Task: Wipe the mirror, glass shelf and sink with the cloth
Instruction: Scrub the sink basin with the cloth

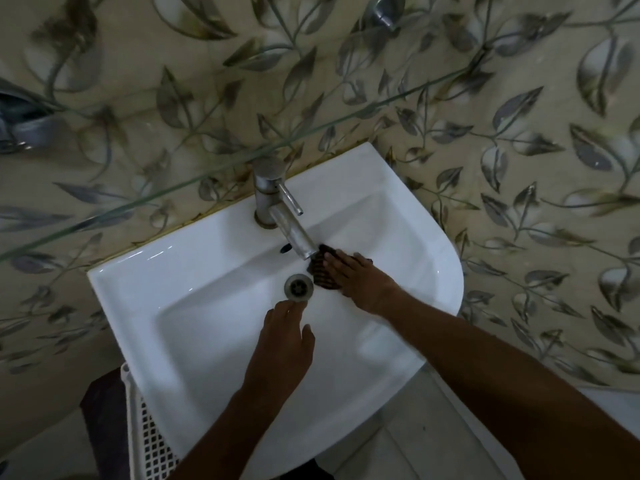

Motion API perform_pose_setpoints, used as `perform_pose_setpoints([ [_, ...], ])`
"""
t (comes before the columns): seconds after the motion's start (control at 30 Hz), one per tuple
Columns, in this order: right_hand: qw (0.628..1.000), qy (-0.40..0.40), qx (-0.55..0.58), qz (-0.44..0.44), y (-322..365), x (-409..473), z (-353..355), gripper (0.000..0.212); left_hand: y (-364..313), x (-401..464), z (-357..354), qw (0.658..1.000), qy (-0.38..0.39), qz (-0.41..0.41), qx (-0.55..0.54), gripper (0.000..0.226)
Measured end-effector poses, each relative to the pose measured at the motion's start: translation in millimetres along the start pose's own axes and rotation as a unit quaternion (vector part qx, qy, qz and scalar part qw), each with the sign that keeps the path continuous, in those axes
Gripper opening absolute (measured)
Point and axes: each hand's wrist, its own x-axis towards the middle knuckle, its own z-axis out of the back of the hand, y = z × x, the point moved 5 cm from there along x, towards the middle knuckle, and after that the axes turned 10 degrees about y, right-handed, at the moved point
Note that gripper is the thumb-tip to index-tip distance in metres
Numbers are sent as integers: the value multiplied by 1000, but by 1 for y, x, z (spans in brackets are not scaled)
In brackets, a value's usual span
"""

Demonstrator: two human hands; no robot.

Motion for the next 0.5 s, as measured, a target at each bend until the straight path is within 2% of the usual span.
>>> perform_pose_setpoints([
  [0.07, 999, -35, -17, -19, -30, -7, 11, 57, -1, 1, 1, 1000, -5, 2, -8, 43],
  [0.17, 987, -116, -42, -105, -78, -22, 36, 55, 0, -1, 1, 1000, -9, 2, -11, 42],
  [0.27, 955, -211, 15, -206, -100, -42, 51, 57, 0, -4, 0, 1000, -13, 4, -16, 39],
  [0.37, 913, -225, 139, -310, -113, -53, 52, 63, -2, -4, 0, 1000, -22, -1, -22, 38],
  [0.5, 914, -202, 207, -285, -133, -26, 72, 64, -6, 4, 2, 999, -24, -3, -23, 39],
])
